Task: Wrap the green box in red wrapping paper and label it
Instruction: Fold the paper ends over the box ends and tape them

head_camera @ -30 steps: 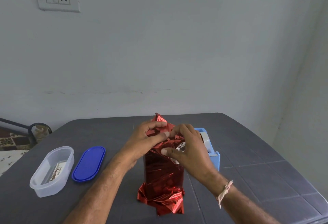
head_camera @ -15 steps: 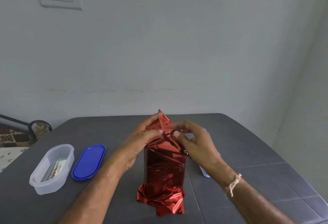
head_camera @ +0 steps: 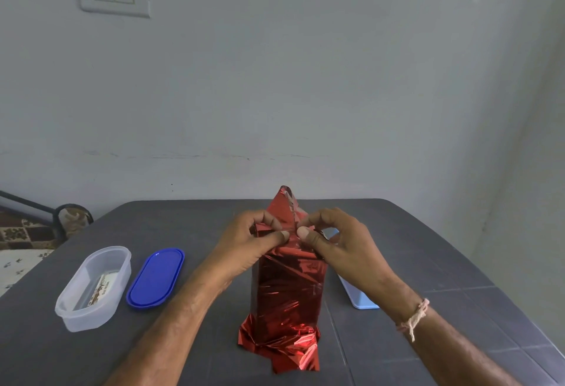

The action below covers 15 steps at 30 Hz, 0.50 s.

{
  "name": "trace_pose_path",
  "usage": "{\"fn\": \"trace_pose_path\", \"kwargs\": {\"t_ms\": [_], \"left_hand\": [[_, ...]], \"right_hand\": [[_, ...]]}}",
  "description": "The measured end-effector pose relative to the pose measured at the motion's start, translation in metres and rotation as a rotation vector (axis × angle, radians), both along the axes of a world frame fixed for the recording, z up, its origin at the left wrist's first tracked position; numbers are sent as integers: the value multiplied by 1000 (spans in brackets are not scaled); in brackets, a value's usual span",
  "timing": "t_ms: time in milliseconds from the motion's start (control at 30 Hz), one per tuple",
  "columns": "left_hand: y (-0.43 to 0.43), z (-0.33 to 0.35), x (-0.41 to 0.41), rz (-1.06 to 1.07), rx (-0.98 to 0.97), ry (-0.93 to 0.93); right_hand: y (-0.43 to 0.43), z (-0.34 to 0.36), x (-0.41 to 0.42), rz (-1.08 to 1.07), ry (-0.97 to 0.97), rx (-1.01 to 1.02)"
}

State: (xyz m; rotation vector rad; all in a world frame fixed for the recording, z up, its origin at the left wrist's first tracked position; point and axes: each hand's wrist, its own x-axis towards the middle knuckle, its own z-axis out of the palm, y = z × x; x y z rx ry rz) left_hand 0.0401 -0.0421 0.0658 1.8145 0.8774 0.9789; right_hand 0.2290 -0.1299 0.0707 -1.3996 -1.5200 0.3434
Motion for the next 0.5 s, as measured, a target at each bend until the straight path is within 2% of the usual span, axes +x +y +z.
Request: {"fn": "trace_pose_path", "kwargs": {"t_ms": [200, 500], "left_hand": [[-3, 1, -3, -98, -95, 22], [-2, 0, -7, -153, -168, -12]], "right_hand": [[-5, 4, 0, 16, -85, 15], [6, 7, 7, -1, -13, -66]]}}
